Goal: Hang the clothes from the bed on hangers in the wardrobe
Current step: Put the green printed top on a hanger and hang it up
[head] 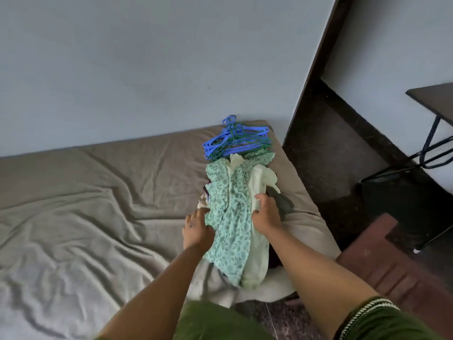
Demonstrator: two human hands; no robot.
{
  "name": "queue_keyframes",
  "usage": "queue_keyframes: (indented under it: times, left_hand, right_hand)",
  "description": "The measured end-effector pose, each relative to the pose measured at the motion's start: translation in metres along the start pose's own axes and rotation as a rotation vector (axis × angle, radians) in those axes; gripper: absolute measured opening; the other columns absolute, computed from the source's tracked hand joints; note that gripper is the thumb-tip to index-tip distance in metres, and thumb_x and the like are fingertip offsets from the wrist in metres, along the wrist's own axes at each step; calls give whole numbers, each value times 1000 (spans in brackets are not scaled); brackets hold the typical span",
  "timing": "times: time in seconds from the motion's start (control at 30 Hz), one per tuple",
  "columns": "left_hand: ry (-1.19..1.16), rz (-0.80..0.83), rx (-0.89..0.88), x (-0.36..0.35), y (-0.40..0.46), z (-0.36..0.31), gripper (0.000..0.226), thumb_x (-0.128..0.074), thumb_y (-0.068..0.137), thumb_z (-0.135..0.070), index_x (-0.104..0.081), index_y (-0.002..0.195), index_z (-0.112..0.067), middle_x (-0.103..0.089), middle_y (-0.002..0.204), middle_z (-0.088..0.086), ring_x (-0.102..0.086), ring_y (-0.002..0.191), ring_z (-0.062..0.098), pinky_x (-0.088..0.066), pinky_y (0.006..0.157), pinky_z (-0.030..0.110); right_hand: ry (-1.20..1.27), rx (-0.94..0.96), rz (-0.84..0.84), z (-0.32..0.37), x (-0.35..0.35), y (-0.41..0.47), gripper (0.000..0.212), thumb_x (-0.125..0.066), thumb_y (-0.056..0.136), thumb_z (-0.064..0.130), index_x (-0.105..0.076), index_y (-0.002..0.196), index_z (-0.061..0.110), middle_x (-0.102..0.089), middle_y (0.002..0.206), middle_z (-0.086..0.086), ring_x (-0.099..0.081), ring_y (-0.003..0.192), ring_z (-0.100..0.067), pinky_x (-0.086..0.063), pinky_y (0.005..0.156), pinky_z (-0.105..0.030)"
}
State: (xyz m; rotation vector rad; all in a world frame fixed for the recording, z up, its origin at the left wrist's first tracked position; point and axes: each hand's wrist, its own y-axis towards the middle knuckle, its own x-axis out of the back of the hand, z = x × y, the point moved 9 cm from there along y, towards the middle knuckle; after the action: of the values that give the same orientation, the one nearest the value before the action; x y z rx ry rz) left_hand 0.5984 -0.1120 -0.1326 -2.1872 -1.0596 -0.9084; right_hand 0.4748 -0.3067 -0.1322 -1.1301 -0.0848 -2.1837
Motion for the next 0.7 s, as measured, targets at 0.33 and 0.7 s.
queue_keyframes:
  times: [0.33, 0.7]
  left_hand:
    - [57, -16, 181, -9, -79, 57, 31, -45, 99, -38, -69, 108, -20, -57, 127, 2, -42, 117, 28, -39, 98, 40]
    - [26, 40, 147, -10, -75, 76, 26, -53, 94, -30, -63, 116, -21, -55, 130, 4, -41, 120, 30, -32, 102, 36]
  right_hand:
    - [-74, 15, 242, -38, -72, -71, 17, -51, 97, 24, -56, 111, 16, -66, 96, -10, -58, 74, -23, -47, 63, -32]
    - [-76, -380, 547, -89, -158, -96, 63, -51, 91, 13, -26, 147, 30, -27, 145, -11, -50, 119, -31, -48, 91, -36]
